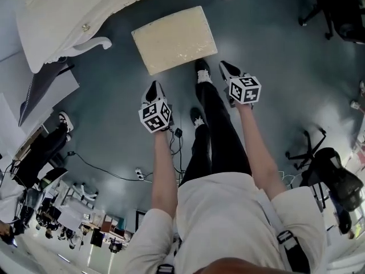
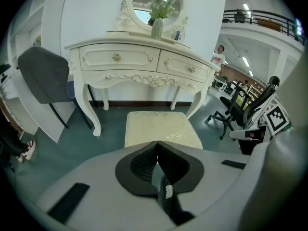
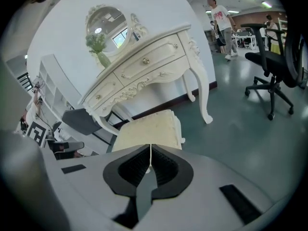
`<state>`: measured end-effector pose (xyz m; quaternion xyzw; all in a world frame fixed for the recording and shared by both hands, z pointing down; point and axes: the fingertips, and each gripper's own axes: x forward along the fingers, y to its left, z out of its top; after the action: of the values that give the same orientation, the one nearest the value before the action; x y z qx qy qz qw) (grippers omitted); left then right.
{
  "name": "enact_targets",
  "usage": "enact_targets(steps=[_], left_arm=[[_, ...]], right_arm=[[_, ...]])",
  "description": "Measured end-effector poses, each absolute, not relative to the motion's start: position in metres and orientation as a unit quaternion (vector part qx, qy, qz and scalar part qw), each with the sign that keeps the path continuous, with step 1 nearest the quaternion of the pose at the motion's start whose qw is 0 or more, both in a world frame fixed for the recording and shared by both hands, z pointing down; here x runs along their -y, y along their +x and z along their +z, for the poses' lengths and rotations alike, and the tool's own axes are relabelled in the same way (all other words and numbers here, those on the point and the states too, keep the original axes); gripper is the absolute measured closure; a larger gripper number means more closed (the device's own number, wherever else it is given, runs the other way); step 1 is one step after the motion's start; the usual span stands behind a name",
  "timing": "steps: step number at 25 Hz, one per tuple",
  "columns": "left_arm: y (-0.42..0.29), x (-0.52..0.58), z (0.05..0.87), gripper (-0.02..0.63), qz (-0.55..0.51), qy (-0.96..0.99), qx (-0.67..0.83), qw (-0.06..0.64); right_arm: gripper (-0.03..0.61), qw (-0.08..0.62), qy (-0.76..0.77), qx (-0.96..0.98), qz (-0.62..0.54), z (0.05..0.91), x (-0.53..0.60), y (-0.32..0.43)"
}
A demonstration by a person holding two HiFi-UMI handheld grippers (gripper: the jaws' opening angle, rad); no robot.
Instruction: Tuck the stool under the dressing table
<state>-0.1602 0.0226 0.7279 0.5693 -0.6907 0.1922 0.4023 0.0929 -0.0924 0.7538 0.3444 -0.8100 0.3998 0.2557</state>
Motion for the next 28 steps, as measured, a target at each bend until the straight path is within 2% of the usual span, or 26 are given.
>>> enact_targets(steps=[5, 18, 28], left_arm=[[-0.147, -0.007, 0.780, 0.598, 0.195, 0.598, 0.674, 0.387], [-0.164, 0.003, 0.908, 0.598, 0.218, 0.579, 0.663, 0.421], [-0.178, 0.023, 0.914, 0.598, 0.195, 0.568, 0.679, 0.422]], right_arm=[[0.534, 0.253, 0.325, 0.819, 0.398, 0.800, 0.099, 0.087], [0.534, 0.354, 0.272, 0.827, 0.343, 0.921, 0.101, 0.044], [0.535, 0.361, 0.263, 0.839, 0.312, 0.924, 0.122, 0.027]])
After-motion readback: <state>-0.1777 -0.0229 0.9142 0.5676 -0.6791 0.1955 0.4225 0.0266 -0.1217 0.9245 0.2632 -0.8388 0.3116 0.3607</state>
